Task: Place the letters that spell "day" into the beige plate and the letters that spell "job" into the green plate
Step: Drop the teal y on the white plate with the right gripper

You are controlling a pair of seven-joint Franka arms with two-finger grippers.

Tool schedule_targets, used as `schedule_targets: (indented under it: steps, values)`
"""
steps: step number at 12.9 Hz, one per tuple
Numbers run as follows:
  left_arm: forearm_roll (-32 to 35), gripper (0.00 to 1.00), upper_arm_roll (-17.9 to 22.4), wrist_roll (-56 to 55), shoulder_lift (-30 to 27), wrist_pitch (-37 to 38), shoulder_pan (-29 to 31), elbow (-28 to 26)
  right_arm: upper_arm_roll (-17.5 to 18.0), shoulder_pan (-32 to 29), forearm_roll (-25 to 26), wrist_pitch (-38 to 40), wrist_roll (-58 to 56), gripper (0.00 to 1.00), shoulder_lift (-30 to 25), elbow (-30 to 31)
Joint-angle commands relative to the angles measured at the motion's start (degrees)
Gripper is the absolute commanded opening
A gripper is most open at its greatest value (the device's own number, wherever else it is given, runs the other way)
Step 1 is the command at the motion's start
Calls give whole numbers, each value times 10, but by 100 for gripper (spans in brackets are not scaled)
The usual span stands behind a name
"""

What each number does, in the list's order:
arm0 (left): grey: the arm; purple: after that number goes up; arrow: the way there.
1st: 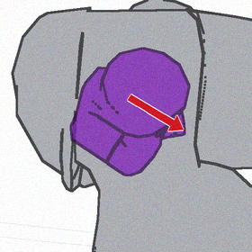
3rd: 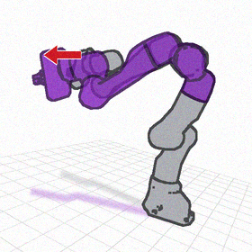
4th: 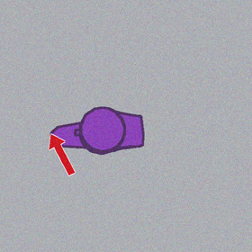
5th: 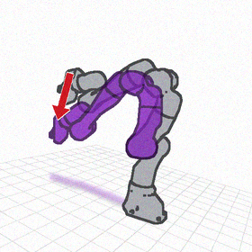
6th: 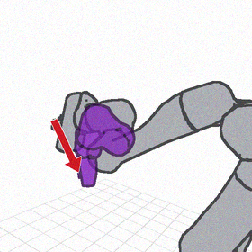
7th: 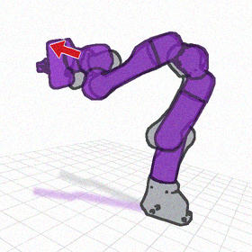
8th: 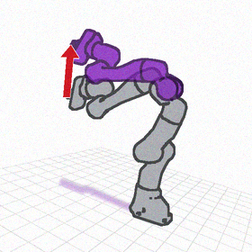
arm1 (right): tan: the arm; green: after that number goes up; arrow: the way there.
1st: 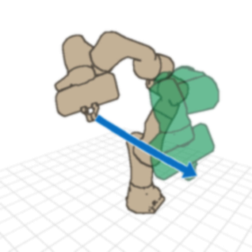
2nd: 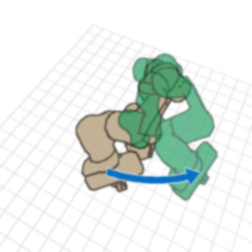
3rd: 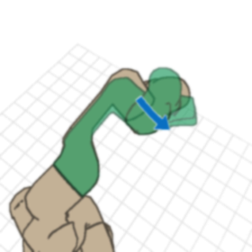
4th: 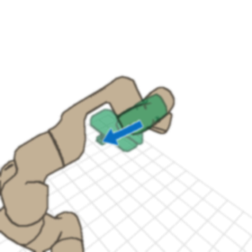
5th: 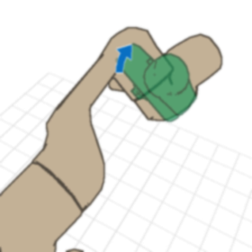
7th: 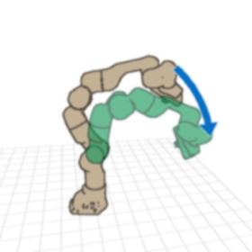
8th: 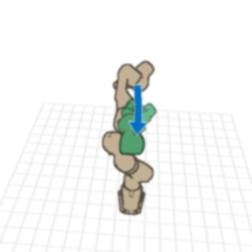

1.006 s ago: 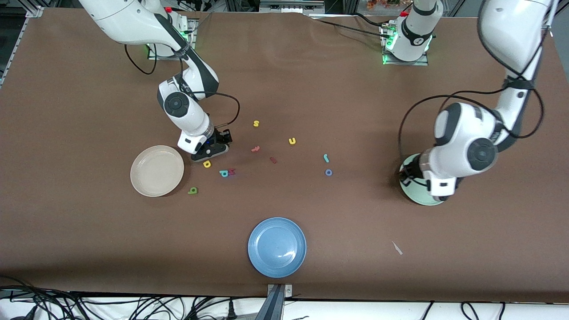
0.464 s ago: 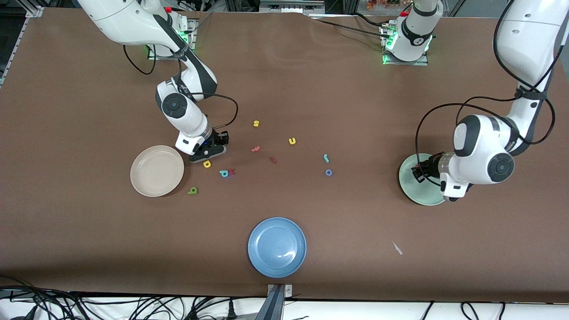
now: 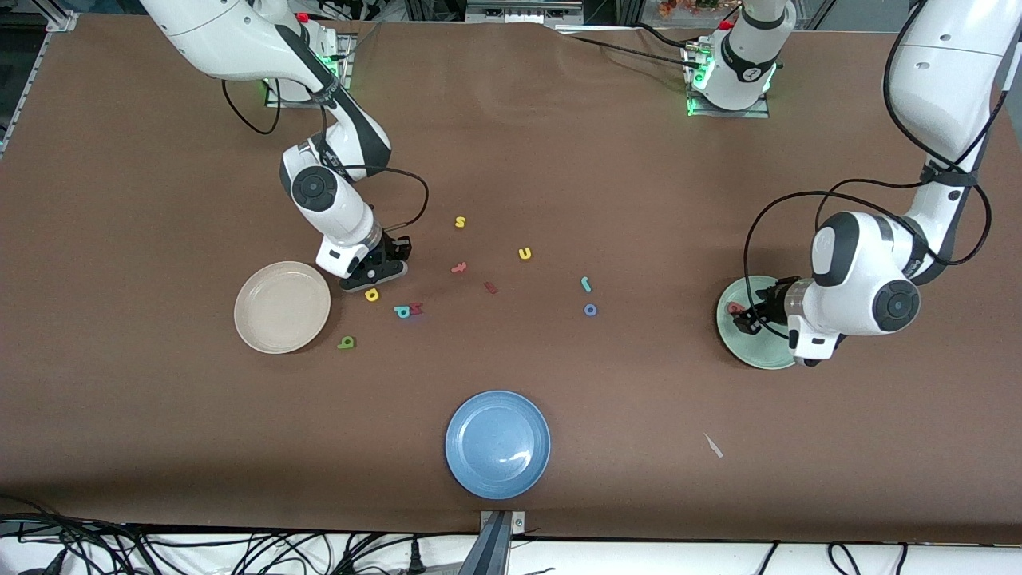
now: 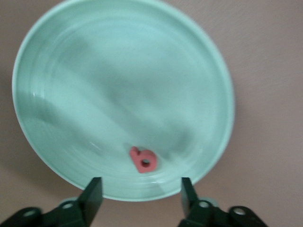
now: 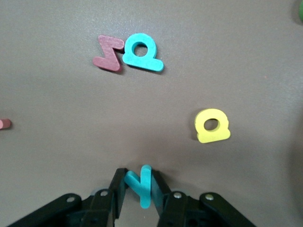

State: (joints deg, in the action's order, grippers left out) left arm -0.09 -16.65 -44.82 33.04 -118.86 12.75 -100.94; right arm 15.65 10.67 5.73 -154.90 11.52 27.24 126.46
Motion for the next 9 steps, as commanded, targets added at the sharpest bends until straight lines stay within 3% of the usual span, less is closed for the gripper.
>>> schedule_targets:
  steps: [1, 3, 5, 8, 9]
  values:
    - [2, 100, -37, -77, -21, 11, -25, 35, -7, 1, 10, -5, 2, 12, 6, 1]
    - [4, 100, -70, -134, -19, 6, -47, 61, -8, 1, 10, 1, 1, 9, -1, 1]
    - [4, 100, -71, -158, -8, 6, -99, 100, -11, 1, 10, 5, -3, 9, -10, 1]
    - [9, 100, -65, -160, 31, -6, -176, 107, -11, 1, 10, 67, -4, 9, -38, -16]
    - [10, 99, -62, -166, 44, -40, -192, 107, -12, 1, 9, 85, -11, 9, -43, -24]
